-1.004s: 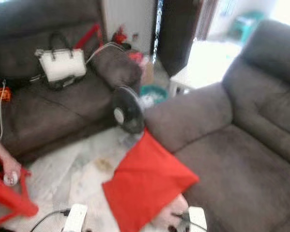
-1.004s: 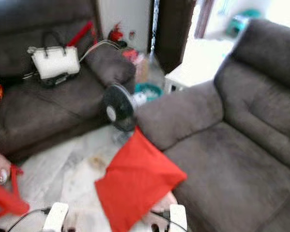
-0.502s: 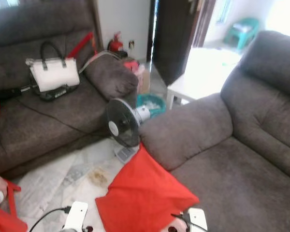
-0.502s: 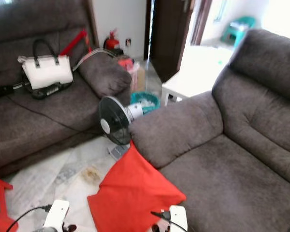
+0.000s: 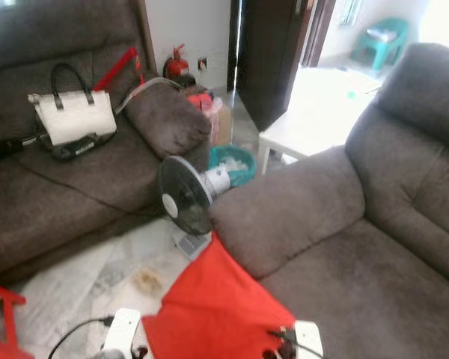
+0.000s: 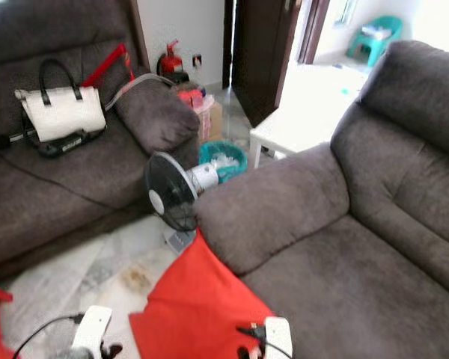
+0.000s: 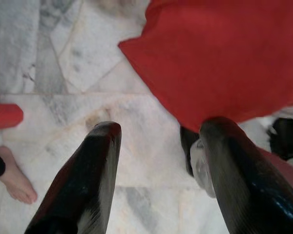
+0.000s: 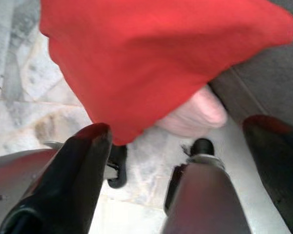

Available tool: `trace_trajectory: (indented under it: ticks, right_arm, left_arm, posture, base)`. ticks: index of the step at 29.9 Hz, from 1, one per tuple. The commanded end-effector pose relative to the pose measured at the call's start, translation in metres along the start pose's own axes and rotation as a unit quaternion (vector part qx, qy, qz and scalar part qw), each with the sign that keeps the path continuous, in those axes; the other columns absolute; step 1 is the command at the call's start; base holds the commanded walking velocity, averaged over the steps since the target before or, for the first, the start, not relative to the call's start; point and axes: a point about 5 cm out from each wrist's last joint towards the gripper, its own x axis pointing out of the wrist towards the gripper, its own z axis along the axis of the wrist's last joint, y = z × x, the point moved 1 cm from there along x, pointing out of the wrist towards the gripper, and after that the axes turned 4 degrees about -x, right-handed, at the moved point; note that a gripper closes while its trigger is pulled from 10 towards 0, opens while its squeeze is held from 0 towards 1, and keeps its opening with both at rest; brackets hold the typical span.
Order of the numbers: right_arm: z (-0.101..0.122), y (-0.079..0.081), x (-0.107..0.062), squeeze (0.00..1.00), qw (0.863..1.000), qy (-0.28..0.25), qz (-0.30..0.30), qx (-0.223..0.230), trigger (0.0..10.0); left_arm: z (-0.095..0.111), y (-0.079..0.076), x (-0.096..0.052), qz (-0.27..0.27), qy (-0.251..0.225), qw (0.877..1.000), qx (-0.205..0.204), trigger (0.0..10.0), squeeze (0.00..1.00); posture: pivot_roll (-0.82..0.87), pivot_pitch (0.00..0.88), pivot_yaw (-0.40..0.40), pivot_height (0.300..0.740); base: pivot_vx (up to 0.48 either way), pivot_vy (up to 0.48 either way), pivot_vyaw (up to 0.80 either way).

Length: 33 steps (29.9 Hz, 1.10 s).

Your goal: Move the pillow to the sofa from floor

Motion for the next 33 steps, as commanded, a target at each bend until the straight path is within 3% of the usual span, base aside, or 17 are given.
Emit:
trace_trajectory:
  ticks: [1, 10, 13, 18, 19, 20, 21, 24, 25, 27, 28, 29, 30, 32, 33]
  right_arm:
    - [-0.004, -0.004, -0.001, 0.00, 1.000, 0.002, -0.008, -0.001, 10.0]
    - [0.003, -0.004, -0.002, 0.00, 0.999, -0.031, -0.011, -0.005, 10.0]
    - [0.010, -0.005, -0.003, 0.00, 0.998, -0.067, -0.013, 0.001, 10.0]
    - [0.014, -0.006, -0.003, 0.00, 0.996, -0.087, -0.016, -0.002, 10.0]
    - [0.067, -0.011, -0.009, 0.00, 0.978, -0.209, 0.002, -0.022, 10.0]
    - [0.083, -0.012, -0.012, 0.00, 0.969, -0.246, 0.006, -0.030, 10.0]
    - [0.092, -0.013, -0.015, 0.00, 0.961, -0.273, 0.003, -0.032, 10.0]
    - [0.094, -0.013, -0.016, 0.00, 0.959, -0.281, -0.001, -0.031, 10.0]
    - [0.101, -0.015, -0.020, 0.00, 0.951, -0.308, -0.008, -0.013, 10.0]
    - [0.103, -0.015, -0.021, 0.00, 0.949, -0.316, -0.009, -0.009, 10.0]
    - [0.107, -0.014, -0.023, 0.00, 0.944, -0.330, -0.008, -0.006, 10.0]
    - [0.113, -0.012, -0.026, 0.00, 0.936, -0.353, -0.006, -0.007, 10.0]
    - [0.116, -0.011, -0.028, 0.00, 0.932, -0.362, -0.005, -0.007, 10.0]
    - [0.121, -0.010, -0.033, 0.00, 0.923, -0.386, -0.006, 0.001, 10.0]
    - [0.122, -0.010, -0.034, 0.00, 0.920, -0.392, -0.007, 0.004, 10.0]
  left_arm:
    - [-0.008, -0.001, -0.001, 0.000, 0.015, 1.000, 0.009, 10.0, 0.00]
    - [-0.001, 0.002, -0.001, 0.028, -0.020, 0.999, 0.024, 10.0, 0.00]
    - [0.009, 0.005, -0.003, 0.063, -0.087, 0.994, 0.009, 10.0, 0.00]
    - [0.014, 0.005, -0.005, 0.074, -0.120, 0.990, 0.000, 10.0, 0.00]
    - [0.018, 0.004, -0.007, 0.071, -0.146, 0.987, -0.009, 10.0, 0.00]
    - [0.019, 0.004, -0.007, 0.072, -0.155, 0.985, -0.010, 10.0, 0.00]
    - [0.020, 0.004, -0.008, 0.073, -0.164, 0.984, -0.010, 10.0, 0.00]
    - [0.021, 0.004, -0.008, 0.074, -0.169, 0.983, -0.009, 10.0, 0.00]
    - [0.024, 0.004, -0.010, 0.080, -0.187, 0.979, -0.003, 10.0, 0.00]
    - [0.024, 0.004, -0.011, 0.083, -0.193, 0.978, 0.002, 10.0, 0.00]
    - [0.069, 0.008, -0.017, 0.083, -0.279, 0.957, 0.007, 10.0, 0.00]
    - [0.129, 0.013, -0.037, 0.082, -0.397, 0.914, 0.028, 10.0, 0.00]
    - [0.146, 0.014, -0.050, 0.103, -0.455, 0.881, 0.080, 10.0, 0.00]
    - [0.157, 0.014, -0.064, 0.132, -0.513, 0.833, 0.157, 10.0, 0.00]
    - [0.157, 0.014, -0.064, 0.133, -0.513, 0.833, 0.158, 10.0, 0.00]
  posture:
    - [0.07, 0.009, -0.008, 0.740]
    - [0.06, 0.005, -0.008, 0.740]
    - [0.07, 0.006, -0.011, 0.740]
    - [0.08, 0.005, -0.015, 0.740]
    - [0.08, 0.001, -0.017, 0.740]
    - [0.08, 0.001, -0.017, 0.740]
    - [0.07, 0.000, -0.014, 0.740]
    - [0.07, 0.000, -0.014, 0.740]
    - [0.07, 0.000, -0.010, 0.740]
    - [0.06, 0.000, -0.009, 0.740]
    - [0.06, 0.000, -0.007, 0.740]
    - [0.06, 0.000, -0.007, 0.740]
    - [0.06, 0.000, -0.007, 0.740]
    - [0.06, 0.000, -0.008, 0.740]
    - [0.06, 0.000, -0.008, 0.740]
  base:
    - [0.000, 0.000, 0.00]
    - [0.000, 0.000, 0.00]
    - [0.000, 0.000, 0.00]
    - [0.000, 0.000, 0.00]
    - [0.000, 0.000, 0.00]
    - [0.000, 0.000, 0.00]
    - [0.000, 0.000, 0.00]
    - [0.000, 0.000, 0.00]
    - [0.000, 0.000, 0.00]
    - [0.000, 0.000, 0.00]
    - [0.000, 0.000, 0.00]
    - [0.000, 0.000, 0.00]
    - [0.000, 0.000, 0.00]
    - [0.000, 0.000, 0.00]
    - [0.000, 0.000, 0.00]
